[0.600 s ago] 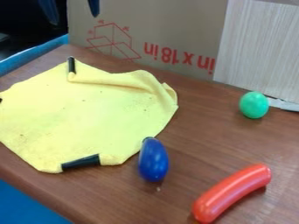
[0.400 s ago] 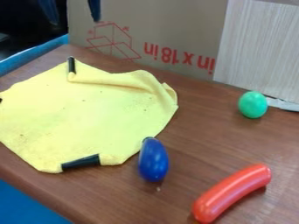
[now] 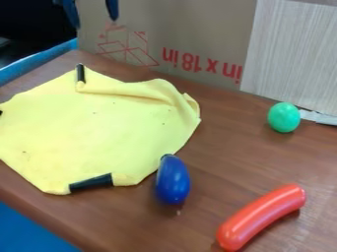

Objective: Fold the cloth from top left to bottom right

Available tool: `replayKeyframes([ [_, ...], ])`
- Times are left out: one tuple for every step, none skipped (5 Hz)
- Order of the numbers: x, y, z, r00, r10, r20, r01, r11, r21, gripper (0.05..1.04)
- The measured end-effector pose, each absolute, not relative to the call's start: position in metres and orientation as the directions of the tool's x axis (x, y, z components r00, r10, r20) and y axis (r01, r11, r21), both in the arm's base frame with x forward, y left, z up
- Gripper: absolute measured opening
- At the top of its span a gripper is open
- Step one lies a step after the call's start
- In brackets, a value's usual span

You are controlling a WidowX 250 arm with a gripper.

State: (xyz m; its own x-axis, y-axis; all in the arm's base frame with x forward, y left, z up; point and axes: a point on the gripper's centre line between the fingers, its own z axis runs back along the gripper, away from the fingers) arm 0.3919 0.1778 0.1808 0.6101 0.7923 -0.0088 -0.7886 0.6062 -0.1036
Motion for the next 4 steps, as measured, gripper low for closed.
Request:
replayKeyframes([
  [0.405, 0.194, 0.162, 0.627, 0.779, -0.02, -0.777, 0.623, -0.093, 1.0],
  [0.4, 0.22, 0.162, 0.64, 0.768, 0.014, -0.761, 0.636, -0.128, 1.0],
  [0.392, 0.24, 0.167, 0.678, 0.734, 0.041, -0.719, 0.674, -0.168, 1.0],
  [0.39, 0.25, 0.167, 0.714, 0.696, 0.076, -0.676, 0.714, -0.185, 1.0],
])
